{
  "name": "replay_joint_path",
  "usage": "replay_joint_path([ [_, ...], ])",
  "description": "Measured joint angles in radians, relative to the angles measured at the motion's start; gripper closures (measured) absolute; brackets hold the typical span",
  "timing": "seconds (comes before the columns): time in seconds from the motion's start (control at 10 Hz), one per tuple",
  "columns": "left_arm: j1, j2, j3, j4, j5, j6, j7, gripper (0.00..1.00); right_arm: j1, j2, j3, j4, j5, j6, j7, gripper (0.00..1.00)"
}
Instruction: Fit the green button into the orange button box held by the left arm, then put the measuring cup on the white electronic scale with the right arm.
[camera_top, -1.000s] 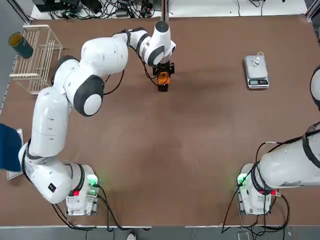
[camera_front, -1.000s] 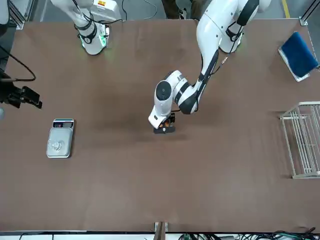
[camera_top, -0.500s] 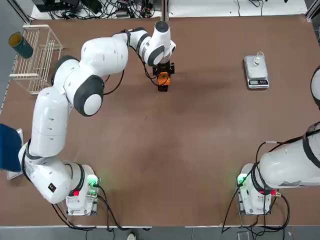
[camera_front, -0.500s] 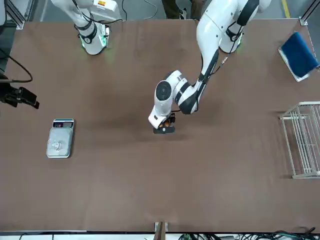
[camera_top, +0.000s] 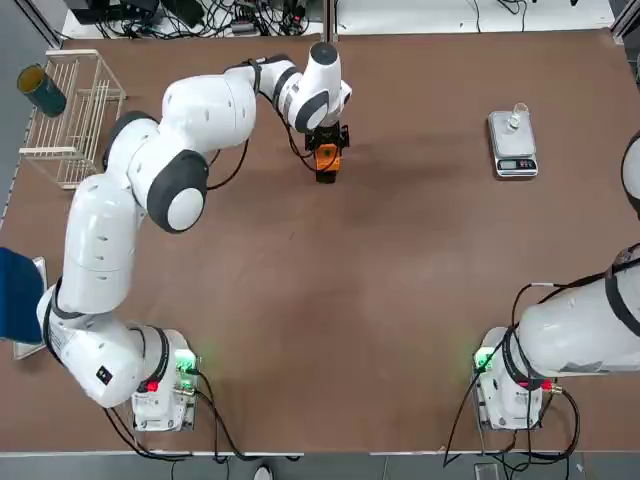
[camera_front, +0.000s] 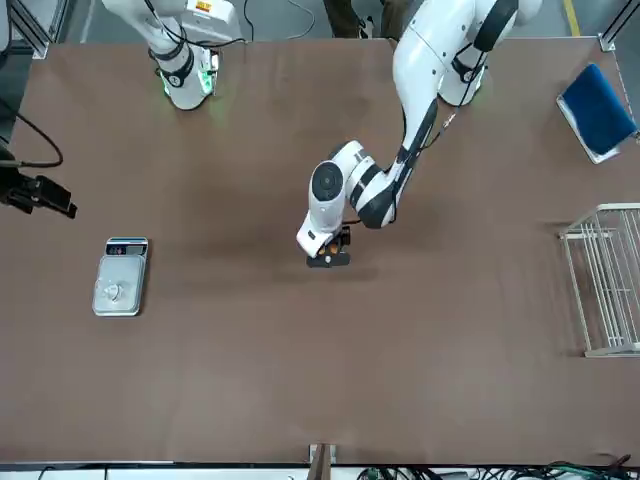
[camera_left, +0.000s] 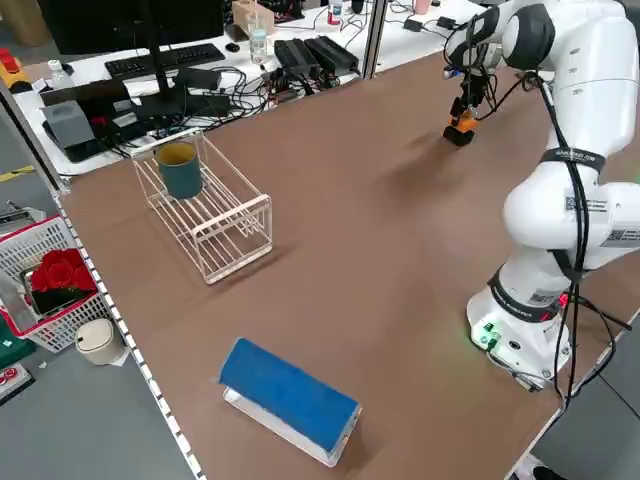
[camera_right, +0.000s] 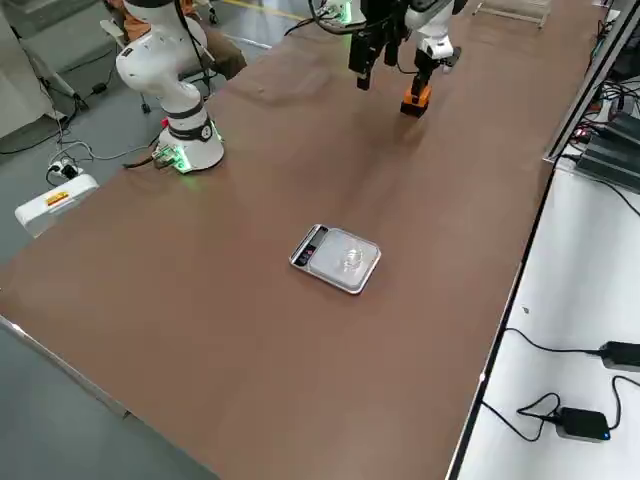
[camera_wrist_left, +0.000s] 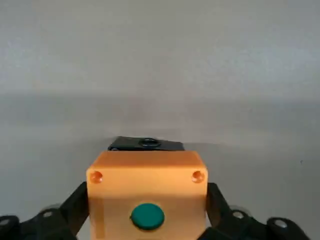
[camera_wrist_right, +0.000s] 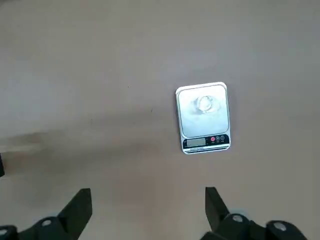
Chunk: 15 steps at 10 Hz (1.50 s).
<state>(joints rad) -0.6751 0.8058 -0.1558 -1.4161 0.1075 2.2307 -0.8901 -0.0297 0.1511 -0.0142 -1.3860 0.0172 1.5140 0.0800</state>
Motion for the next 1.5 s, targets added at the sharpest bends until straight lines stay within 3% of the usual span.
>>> replay_joint_path([
  [0.9,0.010,-0.003,0.002,0.023,0.000,0.001,0.000,0.01,-0.018,0.000,0.002,0.001,-0.011,-0.006,0.000,0.00],
  [1.5,0.014,-0.048,0.002,0.028,0.000,-0.052,0.000,0.04,0.017,0.000,0.017,0.001,-0.083,-0.014,0.001,0.00],
])
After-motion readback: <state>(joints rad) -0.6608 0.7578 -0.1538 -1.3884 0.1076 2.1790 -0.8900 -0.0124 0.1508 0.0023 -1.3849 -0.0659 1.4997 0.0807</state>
